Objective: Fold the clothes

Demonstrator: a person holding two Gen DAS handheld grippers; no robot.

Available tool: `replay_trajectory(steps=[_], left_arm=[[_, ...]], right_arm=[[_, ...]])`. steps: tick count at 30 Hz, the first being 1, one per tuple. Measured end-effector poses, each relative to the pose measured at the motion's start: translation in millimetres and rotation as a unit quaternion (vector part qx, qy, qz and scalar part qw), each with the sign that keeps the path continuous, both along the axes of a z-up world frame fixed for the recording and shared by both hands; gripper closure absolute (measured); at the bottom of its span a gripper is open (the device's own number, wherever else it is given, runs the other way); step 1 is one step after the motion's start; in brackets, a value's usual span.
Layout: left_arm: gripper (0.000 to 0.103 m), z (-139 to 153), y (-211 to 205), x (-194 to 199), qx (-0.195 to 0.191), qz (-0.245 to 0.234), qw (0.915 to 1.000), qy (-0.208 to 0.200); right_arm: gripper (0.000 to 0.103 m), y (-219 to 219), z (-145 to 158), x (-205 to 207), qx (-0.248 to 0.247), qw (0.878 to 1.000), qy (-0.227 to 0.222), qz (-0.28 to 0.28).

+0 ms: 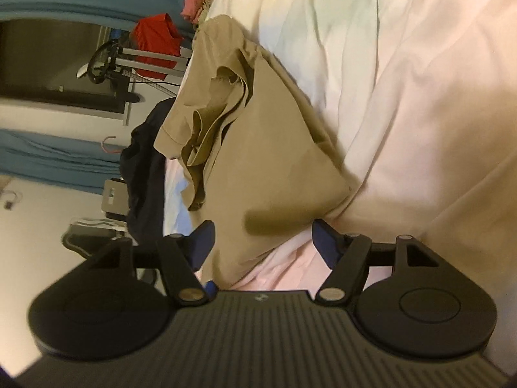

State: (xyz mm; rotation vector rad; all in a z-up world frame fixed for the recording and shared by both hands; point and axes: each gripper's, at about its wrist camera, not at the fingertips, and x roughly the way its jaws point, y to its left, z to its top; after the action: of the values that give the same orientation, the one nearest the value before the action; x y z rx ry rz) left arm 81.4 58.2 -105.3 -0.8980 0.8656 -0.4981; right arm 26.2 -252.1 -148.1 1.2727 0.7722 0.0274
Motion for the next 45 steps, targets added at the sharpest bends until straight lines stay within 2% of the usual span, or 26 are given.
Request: replay_trajectory(steps=[6, 7, 8, 11, 12, 13, 17, 20, 22, 24, 28, 30, 33, 35, 37, 40, 42, 44, 45], left_arm=[[0.023, -1, -2, 0, -0.004, -0.004, 1.0, 0.003], [0.023, -1, -3, 0, -0.006, -0.007, 1.0, 0.003], [0.023, -1, -4, -1, -0.008, -0.01, 0.9999, 0.002], [0.022, -3, -8, 0, -0.013, -0.02, 0.9997, 0.004], [0.022, -6, -9, 1, -0.023, -0.024, 0.9994, 0.008], [0.02, -8, -11, 1, -0.032, -0.029, 0.999, 0.013], [0.02, -26, -23, 11, -0.098, -0.052, 0.9922, 0.058], [0.019, -33, -39, 19, -0.123, -0.072, 0.9876, 0.067], [0.019, -36, -48, 26, -0.129, -0.076, 0.9865, 0.065], [0.019, -35, -48, 30, -0.127, -0.057, 0.9887, 0.054], [0.026, -27, -31, 31, -0.106, 0.004, 0.9942, 0.016], [0.035, -25, -17, 27, -0.101, 0.037, 0.9942, 0.007], [0.055, -28, -4, 20, -0.088, 0.073, 0.9933, 0.014], [0.078, -32, -3, 17, -0.087, 0.079, 0.9928, 0.024], [0.087, -33, -5, 15, -0.092, 0.086, 0.9916, 0.028], [0.09, -30, -2, 14, -0.088, 0.092, 0.9917, 0.013], [0.091, -28, -4, 14, -0.08, 0.093, 0.9925, 0.005], [0.092, -31, -4, 16, -0.084, 0.097, 0.9917, 0.01], [0.092, -33, -4, 16, -0.088, 0.1, 0.991, 0.012]], right_arm=[[0.038, -7, -7, -3, -0.002, 0.999, 0.014, -0.029], [0.045, -7, -6, -4, -0.005, 0.999, 0.012, -0.034], [0.057, -8, -5, -4, -0.012, 0.999, 0.007, -0.038], [0.076, -10, 2, -2, -0.034, 0.998, -0.008, -0.043], [0.079, -10, 4, -1, -0.041, 0.998, -0.01, -0.042], [0.087, -11, 5, 2, -0.047, 0.998, -0.011, -0.04], [0.091, -8, 17, 9, -0.087, 0.995, -0.038, -0.027], [0.093, -7, 31, 10, -0.091, 0.992, -0.083, -0.031], [0.094, -6, 42, 11, -0.104, 0.987, -0.115, -0.033], [0.094, -8, 50, 10, -0.111, 0.983, -0.138, -0.04], [0.094, -18, 51, 9, -0.103, 0.982, -0.147, -0.058], [0.094, -20, 46, 9, -0.093, 0.984, -0.14, -0.06], [0.094, -19, 38, 9, -0.077, 0.988, -0.119, -0.057], [0.093, -19, 31, 8, -0.067, 0.991, -0.102, -0.061], [0.092, -19, 25, 7, -0.057, 0.993, -0.085, -0.065], [0.09, -18, 13, 5, -0.036, 0.995, -0.058, -0.067], [0.082, -15, -2, 11, 0.006, 0.998, -0.026, -0.053], [0.056, -13, -12, 15, 0.029, 0.999, -0.006, -0.046], [0.051, -13, -12, 15, 0.025, 0.999, -0.006, -0.048]])
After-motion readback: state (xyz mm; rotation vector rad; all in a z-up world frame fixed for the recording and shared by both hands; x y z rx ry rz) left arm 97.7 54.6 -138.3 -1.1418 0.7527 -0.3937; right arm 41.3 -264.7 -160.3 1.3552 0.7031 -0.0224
